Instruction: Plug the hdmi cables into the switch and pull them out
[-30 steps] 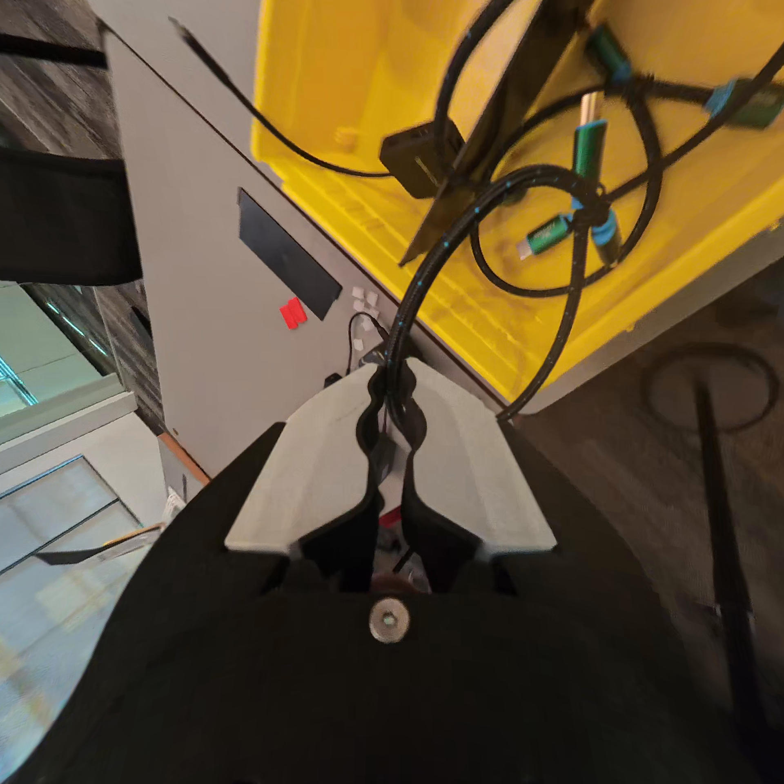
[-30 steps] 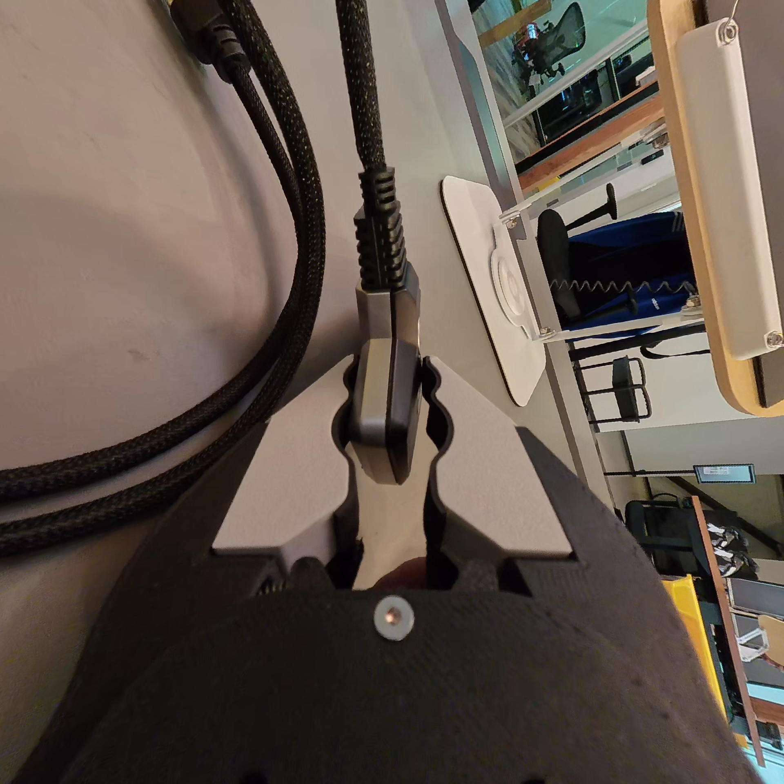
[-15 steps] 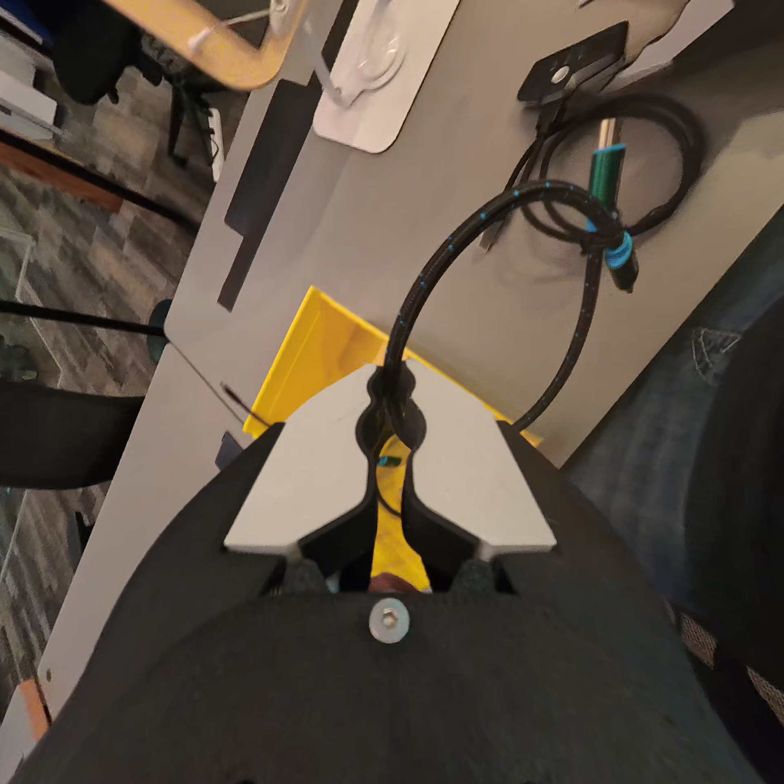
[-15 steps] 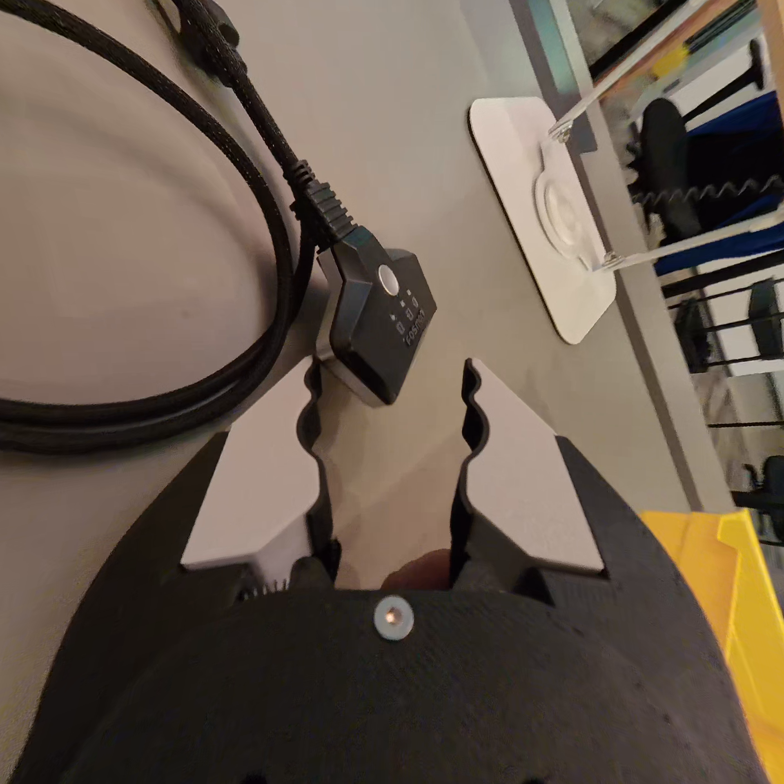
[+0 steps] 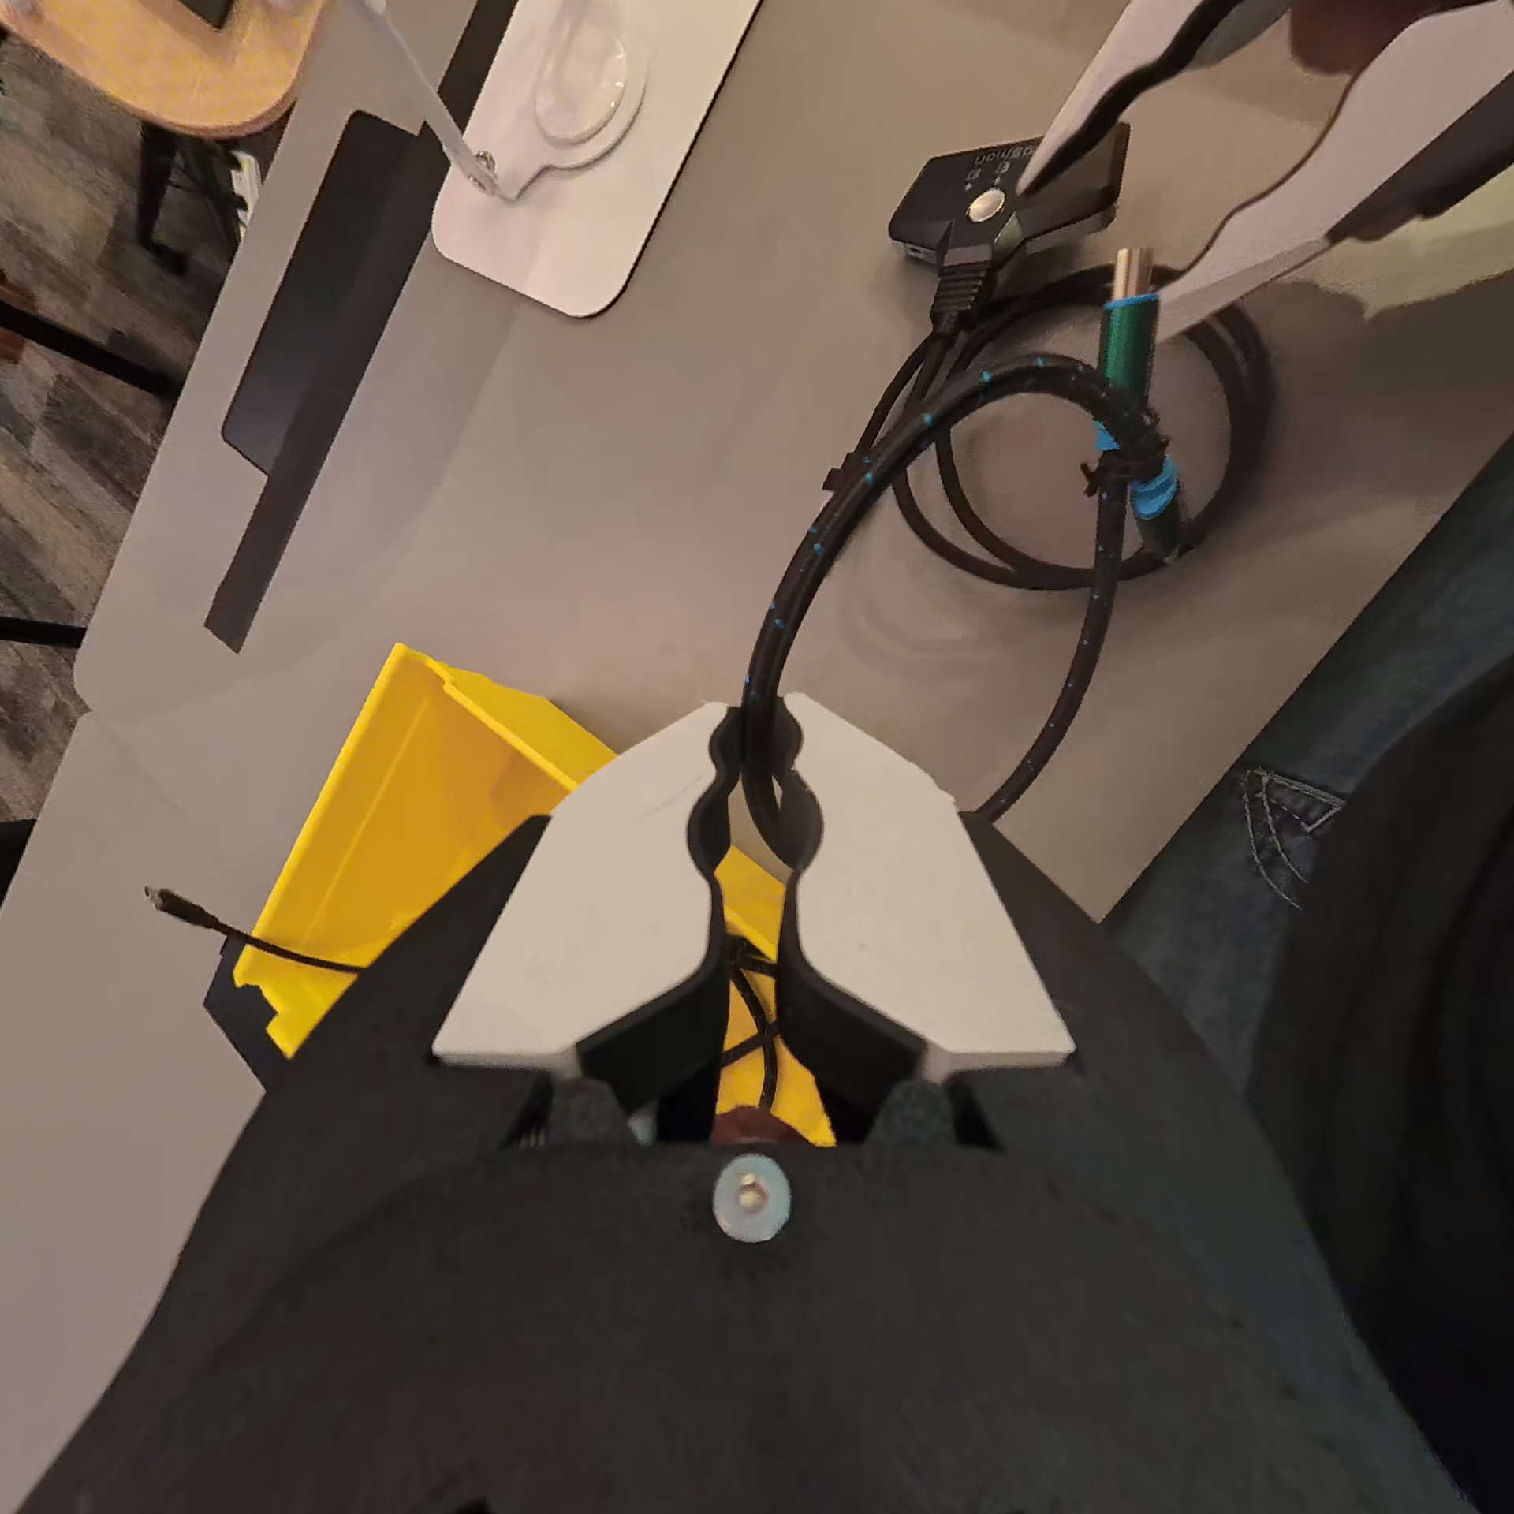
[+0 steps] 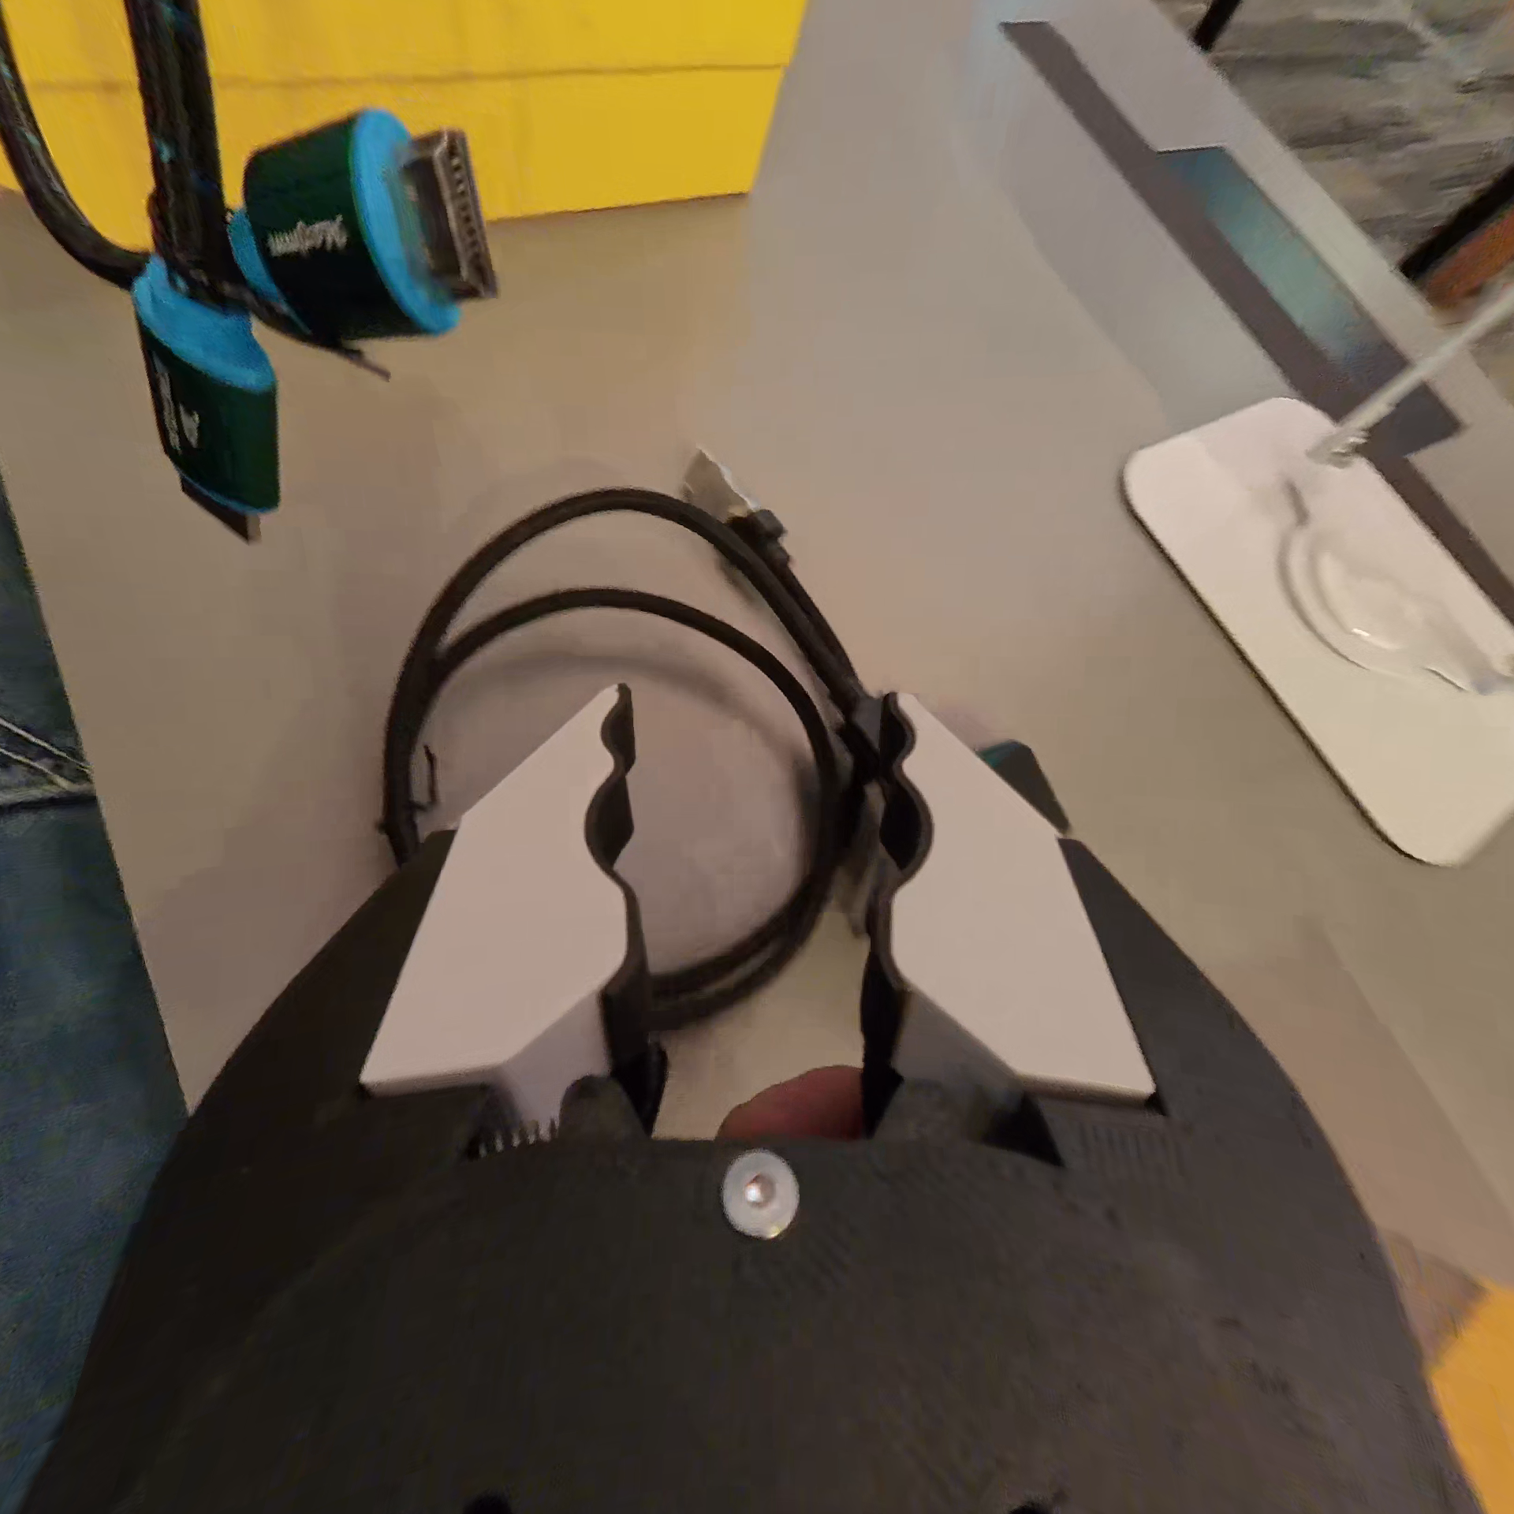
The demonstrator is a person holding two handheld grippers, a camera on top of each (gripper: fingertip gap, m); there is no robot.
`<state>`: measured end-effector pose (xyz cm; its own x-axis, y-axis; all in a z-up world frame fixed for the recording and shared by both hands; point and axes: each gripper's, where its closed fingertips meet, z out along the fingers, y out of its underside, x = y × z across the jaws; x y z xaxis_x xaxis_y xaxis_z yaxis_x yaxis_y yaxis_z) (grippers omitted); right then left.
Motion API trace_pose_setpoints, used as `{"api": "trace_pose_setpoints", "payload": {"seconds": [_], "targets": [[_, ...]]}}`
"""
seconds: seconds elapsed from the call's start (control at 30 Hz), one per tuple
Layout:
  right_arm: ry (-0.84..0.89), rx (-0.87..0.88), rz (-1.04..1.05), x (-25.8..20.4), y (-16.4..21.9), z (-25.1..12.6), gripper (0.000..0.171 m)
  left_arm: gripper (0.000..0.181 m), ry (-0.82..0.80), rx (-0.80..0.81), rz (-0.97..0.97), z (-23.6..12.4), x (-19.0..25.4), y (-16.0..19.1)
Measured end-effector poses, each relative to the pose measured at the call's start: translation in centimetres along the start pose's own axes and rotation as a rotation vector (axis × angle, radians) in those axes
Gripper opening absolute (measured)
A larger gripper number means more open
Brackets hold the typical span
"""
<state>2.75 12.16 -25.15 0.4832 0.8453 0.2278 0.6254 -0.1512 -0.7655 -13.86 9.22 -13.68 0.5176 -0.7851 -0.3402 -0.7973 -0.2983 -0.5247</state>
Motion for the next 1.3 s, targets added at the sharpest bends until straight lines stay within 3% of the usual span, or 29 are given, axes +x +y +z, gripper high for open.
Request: {"api": "trace_pose_setpoints", "payload": {"seconds": [0.03, 0.13, 0.33, 0.57, 0.7, 0.97, 1.13, 1.3], "targets": [[-0.036, 0.002, 0.013, -0.4, -0.4, 0.9, 0.057, 0.006, -0.003, -0.001, -0.005, -0.2, -0.1, 0.3], [-0.041, -0.002, -0.009, -0.1, -1.4, 3.4, 0.057, 0.006, -0.012, -0.005, -0.021, -0.7, -0.2, 1.3], [-0.255, -0.085, -0.026, -2.4, -1.0, 6.8, 0.037, 0.006, -0.013, 0.001, -0.057, -1.1, -0.6, 2.7], [-0.403, -0.245, -0.257, -4.0, 3.2, 3.1, 0.015, 0.006, 0.020, -0.011, -0.066, -0.1, 0.1, 3.6], [-0.299, -0.327, -0.266, -1.5, 4.7, -0.1, 0.026, 0.006, 0.040, -0.020, -0.069, 0.6, 0.7, 3.6], [-0.107, -0.342, 0.095, 1.4, 6.7, -5.7, 0.052, 0.006, 0.070, -0.017, -0.068, 1.6, 2.0, 2.7], [-0.134, -0.394, 0.218, 1.0, 9.5, -4.7, 0.067, 0.006, 0.091, -0.012, -0.064, 2.1, 2.6, 2.4], [-0.134, -0.369, 0.288, 2.8, 9.7, -2.2, 0.085, 0.006, 0.097, -0.005, -0.068, 2.0, 2.8, 2.5]]}}
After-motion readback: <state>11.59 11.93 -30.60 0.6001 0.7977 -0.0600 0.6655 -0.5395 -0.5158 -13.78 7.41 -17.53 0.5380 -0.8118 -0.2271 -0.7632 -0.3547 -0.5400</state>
